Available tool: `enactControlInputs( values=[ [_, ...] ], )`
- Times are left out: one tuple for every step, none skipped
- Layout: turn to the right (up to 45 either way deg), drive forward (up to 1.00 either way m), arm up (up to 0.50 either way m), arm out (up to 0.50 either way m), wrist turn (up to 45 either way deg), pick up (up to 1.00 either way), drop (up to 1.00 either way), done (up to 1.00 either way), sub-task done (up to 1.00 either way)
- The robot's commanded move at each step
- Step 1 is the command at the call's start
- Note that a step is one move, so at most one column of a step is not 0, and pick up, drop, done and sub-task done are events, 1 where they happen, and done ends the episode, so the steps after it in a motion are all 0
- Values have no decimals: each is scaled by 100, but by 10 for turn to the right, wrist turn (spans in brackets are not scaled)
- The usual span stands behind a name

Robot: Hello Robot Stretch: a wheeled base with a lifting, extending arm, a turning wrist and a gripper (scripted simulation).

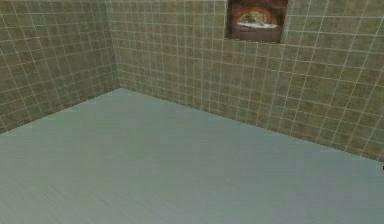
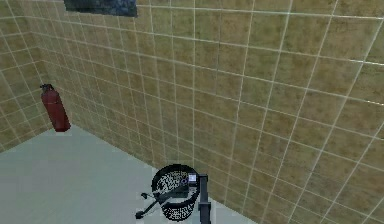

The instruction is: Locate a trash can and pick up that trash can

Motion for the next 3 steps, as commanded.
enactControlInputs(
  values=[
    [0,0,0,0,450,0,0,0,0],
    [0,0,0,0,240,0,0,0,0],
    [0,0,-30,0,0,0,0,0,0]
  ],
)
